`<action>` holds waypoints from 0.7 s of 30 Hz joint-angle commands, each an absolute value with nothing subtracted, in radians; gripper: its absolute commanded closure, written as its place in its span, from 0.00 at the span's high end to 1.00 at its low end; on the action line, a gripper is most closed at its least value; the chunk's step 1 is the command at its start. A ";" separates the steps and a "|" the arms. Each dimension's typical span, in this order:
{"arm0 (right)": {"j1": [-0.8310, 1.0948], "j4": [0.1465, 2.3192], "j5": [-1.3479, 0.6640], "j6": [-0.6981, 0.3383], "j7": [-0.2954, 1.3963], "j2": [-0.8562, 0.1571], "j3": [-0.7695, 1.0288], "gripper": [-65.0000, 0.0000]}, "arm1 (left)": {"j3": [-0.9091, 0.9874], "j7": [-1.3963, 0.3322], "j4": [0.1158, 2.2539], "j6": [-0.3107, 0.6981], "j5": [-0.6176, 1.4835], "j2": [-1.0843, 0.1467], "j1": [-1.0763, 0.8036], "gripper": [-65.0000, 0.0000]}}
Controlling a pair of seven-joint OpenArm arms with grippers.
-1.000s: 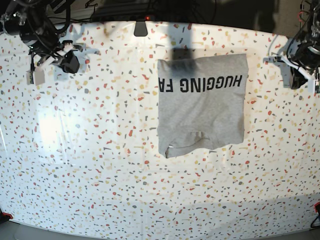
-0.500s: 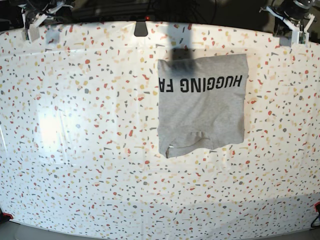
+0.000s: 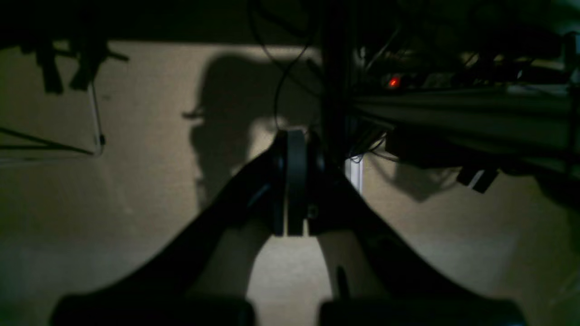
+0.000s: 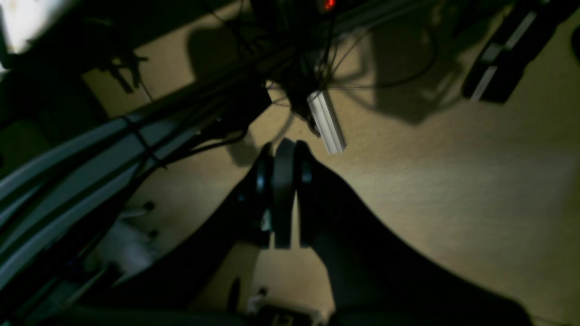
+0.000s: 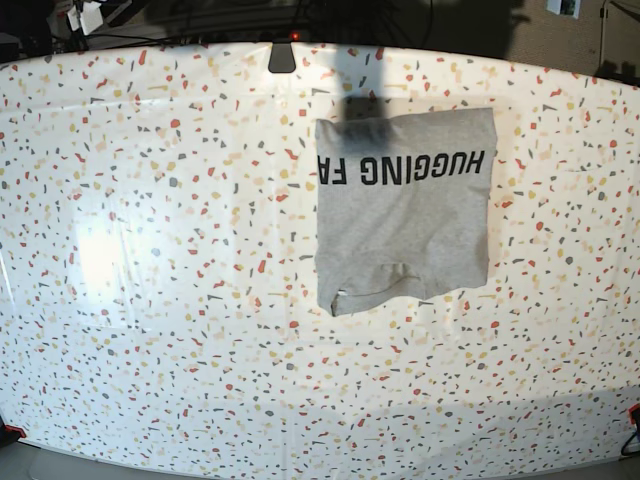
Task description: Fold the T-shirt properly
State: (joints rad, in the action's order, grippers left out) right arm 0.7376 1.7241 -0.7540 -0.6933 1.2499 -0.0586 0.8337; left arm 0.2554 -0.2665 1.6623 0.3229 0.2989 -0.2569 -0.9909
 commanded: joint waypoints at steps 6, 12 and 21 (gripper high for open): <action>0.750 1.515 -0.449 -0.698 0.973 -0.068 0.741 0.00 | 0.261 -0.252 1.387 0.407 0.303 -0.264 -0.899 0.00; 0.727 1.231 -0.282 -0.698 0.720 -0.165 0.533 0.00 | 0.260 -0.187 1.001 0.469 0.282 -0.263 -0.721 0.00; 0.492 0.725 -0.145 -0.603 0.501 -0.300 0.260 0.00 | 0.260 -0.027 0.575 0.465 0.119 -0.249 -0.501 0.00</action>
